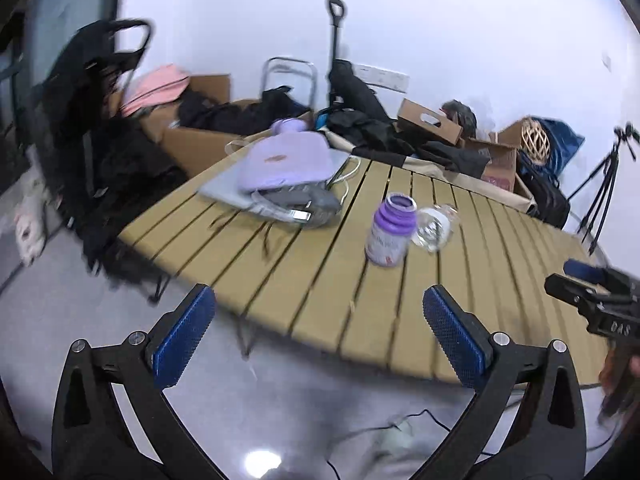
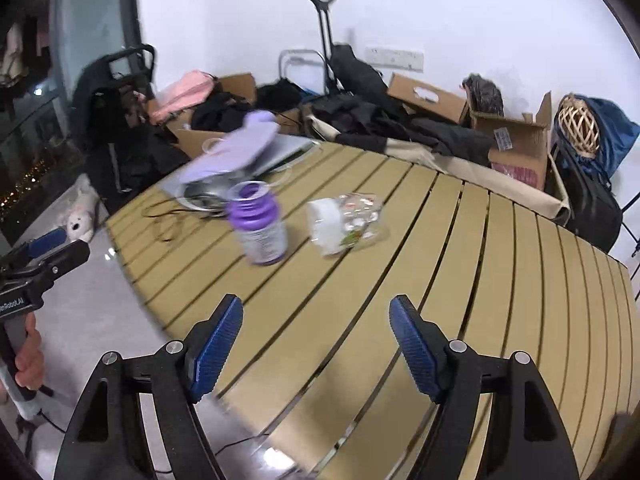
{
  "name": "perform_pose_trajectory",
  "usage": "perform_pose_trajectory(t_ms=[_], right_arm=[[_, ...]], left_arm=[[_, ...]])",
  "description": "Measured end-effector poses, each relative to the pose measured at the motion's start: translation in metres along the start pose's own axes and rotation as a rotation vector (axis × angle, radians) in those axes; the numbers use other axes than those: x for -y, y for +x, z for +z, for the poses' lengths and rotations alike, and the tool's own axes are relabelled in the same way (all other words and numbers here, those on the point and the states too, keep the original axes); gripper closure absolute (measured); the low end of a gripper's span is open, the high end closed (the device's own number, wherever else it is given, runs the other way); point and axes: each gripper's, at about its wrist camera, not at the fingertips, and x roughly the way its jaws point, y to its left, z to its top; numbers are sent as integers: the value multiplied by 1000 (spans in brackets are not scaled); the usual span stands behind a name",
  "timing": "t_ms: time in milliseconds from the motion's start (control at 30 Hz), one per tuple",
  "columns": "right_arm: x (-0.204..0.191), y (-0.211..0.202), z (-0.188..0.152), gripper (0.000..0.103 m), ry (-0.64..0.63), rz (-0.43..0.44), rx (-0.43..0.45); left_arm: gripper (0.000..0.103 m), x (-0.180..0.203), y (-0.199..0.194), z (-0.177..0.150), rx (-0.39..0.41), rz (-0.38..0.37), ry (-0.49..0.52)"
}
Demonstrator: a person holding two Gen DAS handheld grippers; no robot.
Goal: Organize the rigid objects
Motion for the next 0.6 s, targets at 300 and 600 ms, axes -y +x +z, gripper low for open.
perform_pose_trajectory(t_ms=[300, 600], right_arm=[[-67, -188, -104, 22, -17, 103, 107], [-131, -316, -227, 20, -61, 104, 202]], left_arm=[[0, 10, -194, -105, 69, -89, 40], [0, 0, -325, -215, 177, 8, 72]])
